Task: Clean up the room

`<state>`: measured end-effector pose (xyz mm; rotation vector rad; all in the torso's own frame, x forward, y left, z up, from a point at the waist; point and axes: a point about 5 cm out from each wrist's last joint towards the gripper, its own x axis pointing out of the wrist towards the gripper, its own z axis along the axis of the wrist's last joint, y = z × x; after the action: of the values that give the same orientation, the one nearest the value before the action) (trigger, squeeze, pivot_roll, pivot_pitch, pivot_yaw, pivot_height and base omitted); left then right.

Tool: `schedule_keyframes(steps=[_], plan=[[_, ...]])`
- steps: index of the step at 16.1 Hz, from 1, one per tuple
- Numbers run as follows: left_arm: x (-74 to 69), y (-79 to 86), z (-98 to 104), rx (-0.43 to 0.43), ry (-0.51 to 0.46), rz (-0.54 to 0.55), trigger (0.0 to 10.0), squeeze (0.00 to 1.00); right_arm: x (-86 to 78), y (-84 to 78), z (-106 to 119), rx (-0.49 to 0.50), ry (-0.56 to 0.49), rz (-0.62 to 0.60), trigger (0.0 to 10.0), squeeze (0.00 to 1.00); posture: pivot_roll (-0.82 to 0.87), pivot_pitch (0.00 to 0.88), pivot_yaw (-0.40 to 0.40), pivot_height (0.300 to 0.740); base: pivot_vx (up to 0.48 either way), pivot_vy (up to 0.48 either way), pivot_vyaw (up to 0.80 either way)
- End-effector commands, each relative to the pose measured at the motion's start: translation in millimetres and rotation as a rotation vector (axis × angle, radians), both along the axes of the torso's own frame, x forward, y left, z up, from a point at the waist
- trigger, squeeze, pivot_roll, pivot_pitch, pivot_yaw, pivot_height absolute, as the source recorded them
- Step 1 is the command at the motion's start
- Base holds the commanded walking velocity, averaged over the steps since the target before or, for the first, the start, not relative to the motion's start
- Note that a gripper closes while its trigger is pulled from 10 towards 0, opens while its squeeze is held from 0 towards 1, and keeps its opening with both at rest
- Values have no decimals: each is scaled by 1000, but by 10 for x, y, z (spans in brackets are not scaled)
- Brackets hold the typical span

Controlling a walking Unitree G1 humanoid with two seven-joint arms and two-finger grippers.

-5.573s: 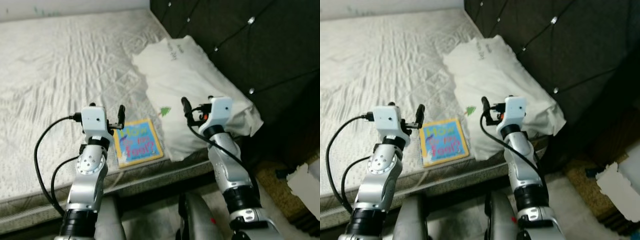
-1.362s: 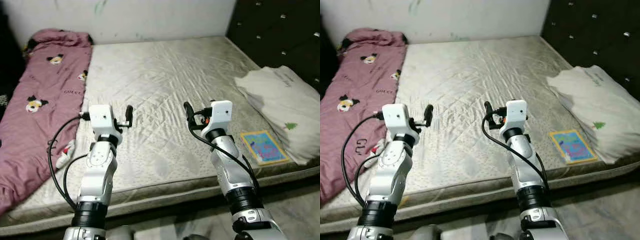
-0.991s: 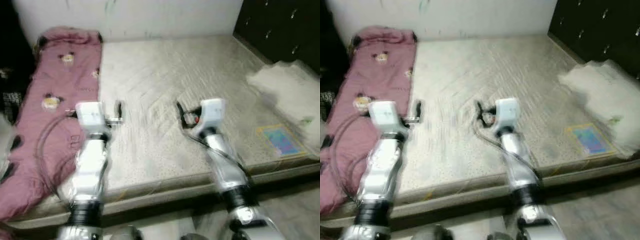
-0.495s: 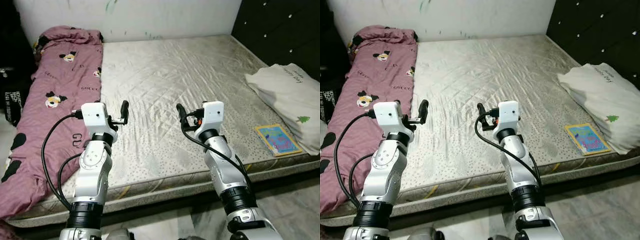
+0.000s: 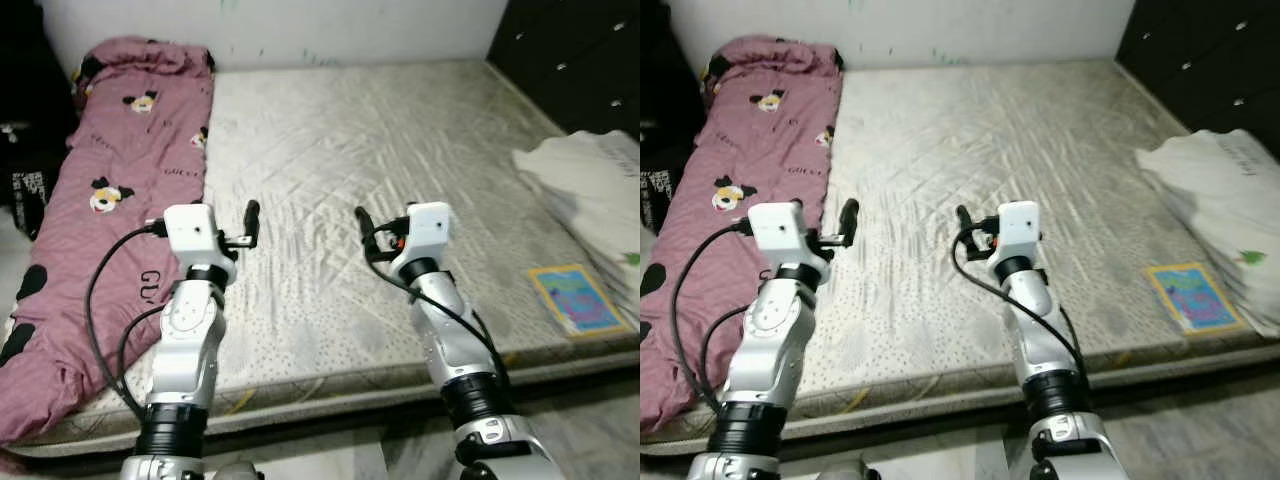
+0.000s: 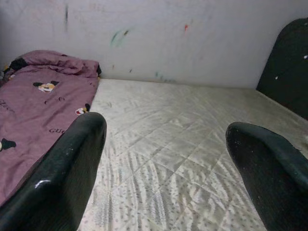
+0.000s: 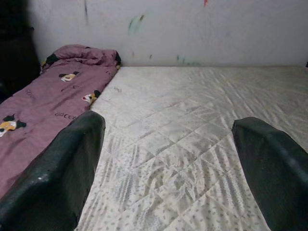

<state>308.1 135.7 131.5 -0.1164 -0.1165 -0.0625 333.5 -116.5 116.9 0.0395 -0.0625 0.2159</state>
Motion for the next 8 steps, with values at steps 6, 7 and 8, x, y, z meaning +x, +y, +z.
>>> schedule_keyframes(steps=[6, 7, 8], plan=[[1, -8, -1, 5, 5, -11, 10000, 0, 12, -8, 10, -3, -5, -8, 10000, 0, 74, 0, -10, 740, 0, 217, 0], [2, -9, -4, -2, 8, -11, 10000, 0, 13, -7, 9, -3, -4, -7, 10000, 0, 74, 0, -10, 740, 0, 472, 0], [3, -10, -4, -1, 7, -12, 10000, 0, 13, -7, 8, -4, -4, -7, 10000, 0, 74, 0, -10, 740, 0, 472, 0]])
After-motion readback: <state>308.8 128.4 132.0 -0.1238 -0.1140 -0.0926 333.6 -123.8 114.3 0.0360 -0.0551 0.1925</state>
